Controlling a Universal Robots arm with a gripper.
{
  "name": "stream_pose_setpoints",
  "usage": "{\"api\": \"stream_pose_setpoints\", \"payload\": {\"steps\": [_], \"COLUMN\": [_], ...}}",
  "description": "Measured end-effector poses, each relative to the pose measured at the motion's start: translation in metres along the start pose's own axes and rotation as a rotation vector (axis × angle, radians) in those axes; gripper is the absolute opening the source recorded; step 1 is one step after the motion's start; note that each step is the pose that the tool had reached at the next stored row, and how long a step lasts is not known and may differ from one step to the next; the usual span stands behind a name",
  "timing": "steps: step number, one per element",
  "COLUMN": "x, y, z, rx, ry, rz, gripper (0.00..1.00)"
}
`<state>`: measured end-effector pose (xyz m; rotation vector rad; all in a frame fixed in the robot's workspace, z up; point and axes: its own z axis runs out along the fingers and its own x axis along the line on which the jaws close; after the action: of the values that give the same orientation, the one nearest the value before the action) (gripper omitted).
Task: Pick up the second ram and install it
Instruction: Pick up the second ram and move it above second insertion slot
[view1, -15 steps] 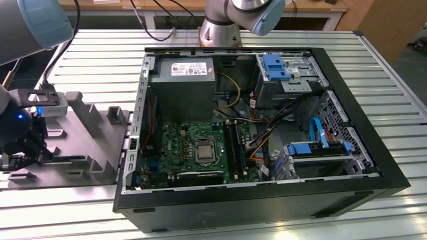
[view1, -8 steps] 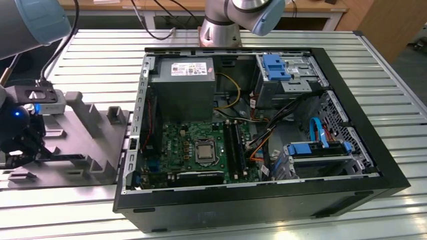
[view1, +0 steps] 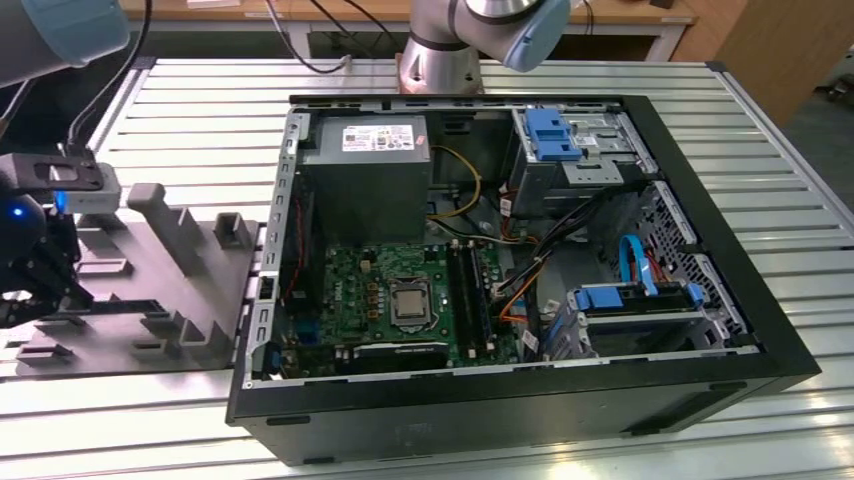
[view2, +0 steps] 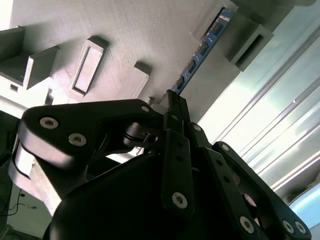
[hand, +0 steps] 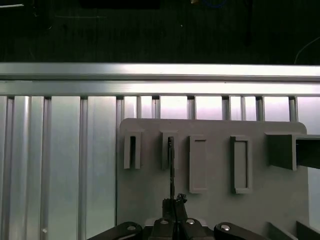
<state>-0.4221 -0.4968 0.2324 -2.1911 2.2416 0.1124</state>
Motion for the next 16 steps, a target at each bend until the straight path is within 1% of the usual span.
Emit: {"api": "stream_pose_setpoints", "payload": {"steps": [4, 6, 16], "x": [-0.0005, -0.0007, -0.0007], "y": [0.0005, 0.0006, 0.0006], "z": [-0.0100, -0.0132, -0.0132], "rx": [0.0000, 0.0000, 0.0001], "ry": [0.0000, 0.0000, -0.0001], "rz": [0.000, 0.000, 0.002], "gripper": [0.11, 0.11, 0.11]}}
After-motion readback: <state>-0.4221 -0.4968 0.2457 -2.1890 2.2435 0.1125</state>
